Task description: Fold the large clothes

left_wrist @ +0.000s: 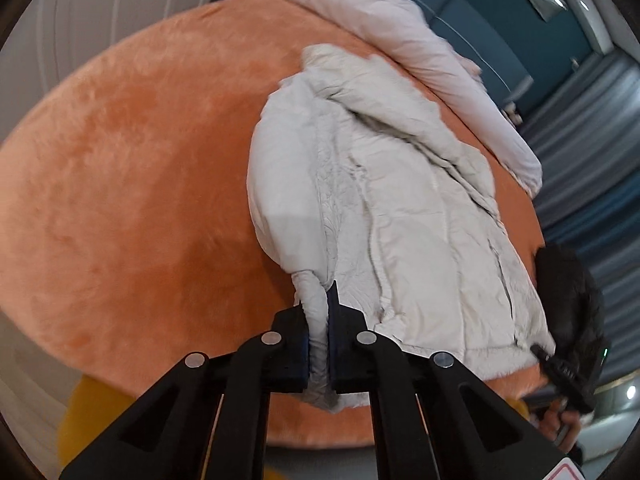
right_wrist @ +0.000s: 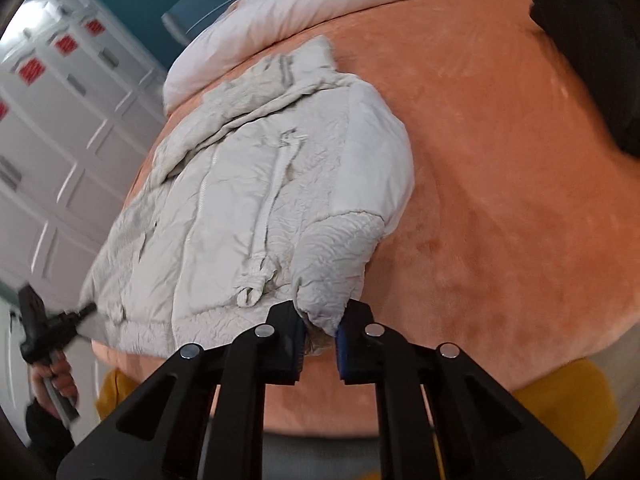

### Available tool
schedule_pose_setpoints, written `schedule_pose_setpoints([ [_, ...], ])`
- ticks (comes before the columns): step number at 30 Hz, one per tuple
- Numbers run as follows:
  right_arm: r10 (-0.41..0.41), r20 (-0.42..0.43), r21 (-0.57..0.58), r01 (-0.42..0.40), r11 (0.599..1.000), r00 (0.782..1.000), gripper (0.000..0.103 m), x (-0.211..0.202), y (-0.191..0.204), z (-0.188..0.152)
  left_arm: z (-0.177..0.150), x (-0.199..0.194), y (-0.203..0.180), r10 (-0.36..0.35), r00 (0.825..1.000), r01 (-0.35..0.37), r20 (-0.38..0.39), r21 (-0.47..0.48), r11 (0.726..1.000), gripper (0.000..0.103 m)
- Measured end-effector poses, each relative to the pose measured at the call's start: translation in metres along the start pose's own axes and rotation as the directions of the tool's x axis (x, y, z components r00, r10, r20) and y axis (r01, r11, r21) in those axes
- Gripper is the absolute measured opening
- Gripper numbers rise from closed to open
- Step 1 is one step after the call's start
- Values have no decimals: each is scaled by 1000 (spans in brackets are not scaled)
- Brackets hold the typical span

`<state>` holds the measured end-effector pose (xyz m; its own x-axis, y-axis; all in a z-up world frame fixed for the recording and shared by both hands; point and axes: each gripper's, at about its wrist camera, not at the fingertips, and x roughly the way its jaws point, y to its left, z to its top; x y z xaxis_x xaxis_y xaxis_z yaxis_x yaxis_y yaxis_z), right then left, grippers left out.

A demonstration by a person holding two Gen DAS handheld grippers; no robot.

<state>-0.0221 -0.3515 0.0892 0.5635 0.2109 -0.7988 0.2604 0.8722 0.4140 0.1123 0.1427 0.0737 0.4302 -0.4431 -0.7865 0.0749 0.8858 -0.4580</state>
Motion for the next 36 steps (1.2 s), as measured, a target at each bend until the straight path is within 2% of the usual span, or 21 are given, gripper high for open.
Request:
schedule_pose_setpoints([
  [2,-18,-39,-68,16,998,999,11,-16,4,-6,-15,-24,-7,-1,1000,2,-22,46,999,3],
  [4,-48,-113,-167,28,986,992,11,-32,9,-21,-33,-44,-12,13,998,-7,-63,95,995,3],
  [6,-88,-221,-248,31,968,971,11,-48,10,-44,-59,-64,-14,37,992,-21,-124,132,991,3],
  [8,-106,-321,-288,9,958,941,11,-62,11,-67,-91,-84,-13,62,976,-33,-211,142,989,3],
  [9,-108,-379,-305,-14,952,919,11,-72,12,-82,-103,-92,-10,65,970,-34,-232,136,990,3],
  [11,-106,-437,-313,-40,949,893,11,-87,13,-103,-130,-107,-7,91,957,-62,-274,115,992,3],
  [13,-80,-436,-281,-51,958,896,11,-97,11,-113,-147,-110,-3,90,954,-74,-286,67,995,3],
  [15,-42,-406,-215,-51,975,913,11,-101,6,-111,-155,-110,2,81,959,-83,-273,4,997,2],
  [17,-14,-360,-185,-57,981,933,10,-103,10,-97,-138,-111,4,53,970,-68,-239,-54,996,2],
  [19,13,-268,-189,-66,980,963,10,-116,18,-75,-113,-119,-3,24,984,-36,-177,-64,997,2],
  [21,41,-167,-200,-74,977,985,10,-132,20,-51,-77,-133,-18,-2,997,1,-76,-18,1000,2],
  [23,75,-54,-188,-83,979,996,10,-144,27,-18,-36,-141,-36,-35,999,34,21,32,999,2],
  [26,134,81,-165,-119,979,988,10,-143,29,41,11,-141,-63,-53,989,39,136,107,993,3],
  [27,142,121,-167,-121,978,982,10,-136,32,62,35,-136,-73,-58,981,32,185,138,990,3],
  [29,154,185,-168,-123,978,971,10,-119,38,99,69,-121,-81,-55,970,22,237,140,990,3],
  [33,155,266,-97,-133,986,951,11,-60,39,162,128,-66,-79,-27,965,9,261,70,998,5],
  [36,124,276,-36,-119,992,953,12,-14,39,188,160,-17,-74,48,971,-59,232,40,997,6],
])
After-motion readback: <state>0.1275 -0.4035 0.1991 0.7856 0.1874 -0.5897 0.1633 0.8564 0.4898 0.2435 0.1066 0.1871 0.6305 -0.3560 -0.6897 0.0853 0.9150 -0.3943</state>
